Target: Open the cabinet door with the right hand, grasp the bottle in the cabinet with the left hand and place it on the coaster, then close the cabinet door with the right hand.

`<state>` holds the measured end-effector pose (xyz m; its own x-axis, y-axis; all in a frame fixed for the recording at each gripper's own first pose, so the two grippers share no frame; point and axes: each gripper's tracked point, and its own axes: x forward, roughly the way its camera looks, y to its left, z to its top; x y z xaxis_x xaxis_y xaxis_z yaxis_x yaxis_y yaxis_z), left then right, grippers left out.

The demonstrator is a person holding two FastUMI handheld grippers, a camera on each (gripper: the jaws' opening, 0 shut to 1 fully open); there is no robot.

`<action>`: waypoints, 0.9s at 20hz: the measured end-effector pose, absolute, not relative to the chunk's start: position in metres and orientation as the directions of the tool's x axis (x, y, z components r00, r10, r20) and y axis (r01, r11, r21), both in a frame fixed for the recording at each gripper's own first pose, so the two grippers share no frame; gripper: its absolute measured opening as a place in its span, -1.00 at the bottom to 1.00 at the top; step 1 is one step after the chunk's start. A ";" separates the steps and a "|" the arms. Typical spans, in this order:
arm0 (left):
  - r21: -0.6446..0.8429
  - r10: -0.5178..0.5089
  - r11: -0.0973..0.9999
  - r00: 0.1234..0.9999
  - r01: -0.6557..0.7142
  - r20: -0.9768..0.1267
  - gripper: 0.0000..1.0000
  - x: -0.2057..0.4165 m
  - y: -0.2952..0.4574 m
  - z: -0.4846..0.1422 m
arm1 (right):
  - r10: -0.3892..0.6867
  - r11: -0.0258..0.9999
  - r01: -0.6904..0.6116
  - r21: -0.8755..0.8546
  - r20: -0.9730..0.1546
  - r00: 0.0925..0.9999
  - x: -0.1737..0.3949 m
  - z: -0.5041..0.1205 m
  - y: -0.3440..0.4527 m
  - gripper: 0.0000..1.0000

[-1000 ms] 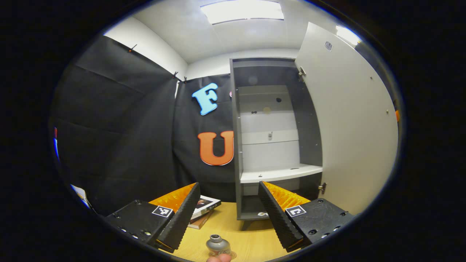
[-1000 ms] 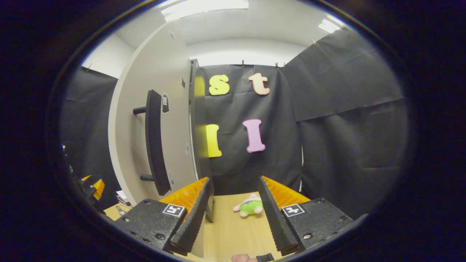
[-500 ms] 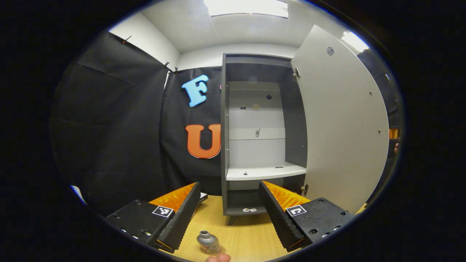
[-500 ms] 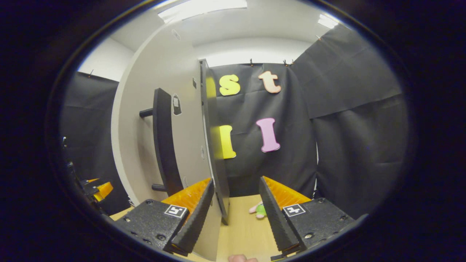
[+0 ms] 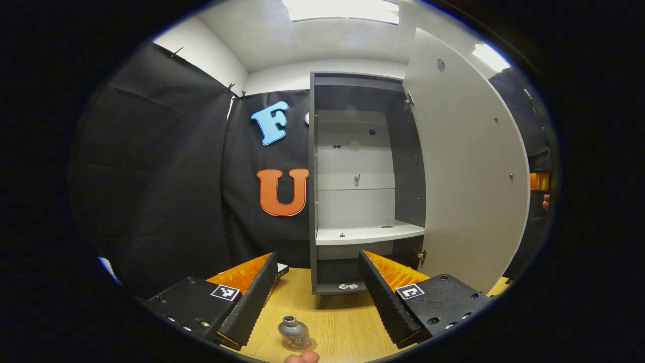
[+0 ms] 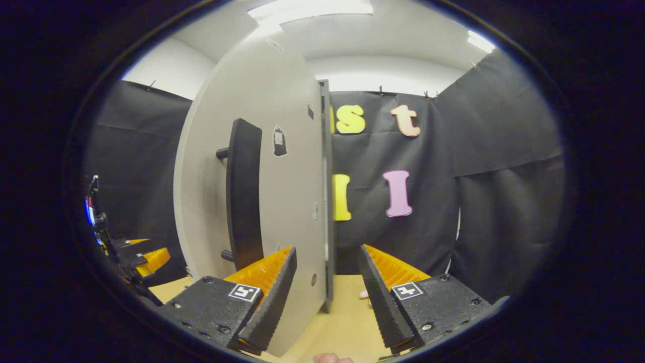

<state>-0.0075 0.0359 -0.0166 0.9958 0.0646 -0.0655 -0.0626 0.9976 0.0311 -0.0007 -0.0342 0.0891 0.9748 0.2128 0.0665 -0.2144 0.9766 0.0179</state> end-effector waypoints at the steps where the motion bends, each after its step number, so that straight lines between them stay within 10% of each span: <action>1: 0.029 0.067 0.997 0.995 -0.065 -0.067 0.93 -0.009 0.039 -0.018 | 0.238 0.971 -0.239 0.014 0.069 0.969 0.002 0.089 -0.020 0.62; 18: 0.004 0.126 0.992 0.987 -0.126 -0.095 0.92 -0.027 0.092 -0.024 | 0.423 0.906 -0.423 -0.023 0.043 0.905 0.126 0.078 0.165 0.67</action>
<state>-0.0268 0.0918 -0.0243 0.9874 0.1261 -0.0952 -0.1263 0.9920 0.0043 0.1263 0.1645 0.0779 0.9049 0.4235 0.0434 -0.4229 0.9059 -0.0228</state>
